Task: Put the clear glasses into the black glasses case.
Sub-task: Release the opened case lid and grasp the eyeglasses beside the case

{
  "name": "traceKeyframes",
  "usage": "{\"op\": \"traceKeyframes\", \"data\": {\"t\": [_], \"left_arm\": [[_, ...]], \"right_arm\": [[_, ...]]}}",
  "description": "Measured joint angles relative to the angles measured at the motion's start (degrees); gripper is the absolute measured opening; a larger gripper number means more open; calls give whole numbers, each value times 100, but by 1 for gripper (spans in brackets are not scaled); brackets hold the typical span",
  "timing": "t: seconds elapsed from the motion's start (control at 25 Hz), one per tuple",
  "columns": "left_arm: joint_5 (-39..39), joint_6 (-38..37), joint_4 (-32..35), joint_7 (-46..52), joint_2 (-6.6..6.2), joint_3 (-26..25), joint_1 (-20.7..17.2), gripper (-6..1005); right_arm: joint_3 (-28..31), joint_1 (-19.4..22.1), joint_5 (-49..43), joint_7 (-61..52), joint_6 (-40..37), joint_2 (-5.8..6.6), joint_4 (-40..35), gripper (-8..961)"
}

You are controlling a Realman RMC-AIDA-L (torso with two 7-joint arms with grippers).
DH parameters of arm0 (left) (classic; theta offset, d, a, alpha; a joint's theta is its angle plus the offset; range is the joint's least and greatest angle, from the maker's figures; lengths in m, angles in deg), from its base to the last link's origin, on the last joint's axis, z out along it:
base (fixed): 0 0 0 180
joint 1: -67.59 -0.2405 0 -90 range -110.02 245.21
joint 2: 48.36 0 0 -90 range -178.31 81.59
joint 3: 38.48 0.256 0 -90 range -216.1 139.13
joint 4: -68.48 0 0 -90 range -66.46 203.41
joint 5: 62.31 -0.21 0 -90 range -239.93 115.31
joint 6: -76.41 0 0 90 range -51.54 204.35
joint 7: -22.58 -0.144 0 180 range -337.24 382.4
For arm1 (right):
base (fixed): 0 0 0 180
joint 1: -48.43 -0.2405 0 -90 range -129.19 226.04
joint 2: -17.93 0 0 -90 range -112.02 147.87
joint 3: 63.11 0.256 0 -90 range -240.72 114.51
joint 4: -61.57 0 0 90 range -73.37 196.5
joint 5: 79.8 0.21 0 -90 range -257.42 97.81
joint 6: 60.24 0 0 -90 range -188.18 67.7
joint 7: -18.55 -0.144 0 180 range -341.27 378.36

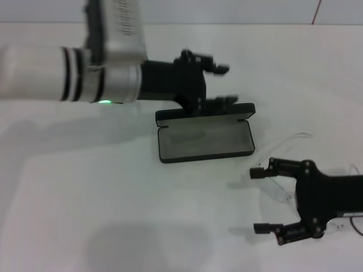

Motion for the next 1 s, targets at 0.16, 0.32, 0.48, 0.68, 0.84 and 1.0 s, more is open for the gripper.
{"op": "traceKeyframes", "data": {"t": [0.16, 0.32, 0.48, 0.68, 0.84, 1.0], "left_arm": [[1307, -299, 5, -1113, -7, -26, -686, 548], [1946, -598, 6, -1514, -20, -63, -1210, 582], [2013, -673, -14, -1606, -18, -117, -1422, 584], [1974, -707, -37, -1608, -17, -120, -1465, 585], [1954, -710, -72, -1582, -17, -120, -1444, 585], [1945, -713, -96, -1572, -20, -120, -1416, 585]], "right_arm": [[6, 28, -108, -1650, -248, 162, -850, 874], [123, 94, -546, -3810, -384, 287, -2304, 872], [268, 79, -2105, -5975, -392, 36, -4064, 869], [-206, -221, -4060, -7704, -304, -293, -5240, 870], [-732, -464, -4490, -8226, -184, -279, -5333, 866], [-1095, -562, -4775, -8467, -86, -293, -5364, 862]]}}
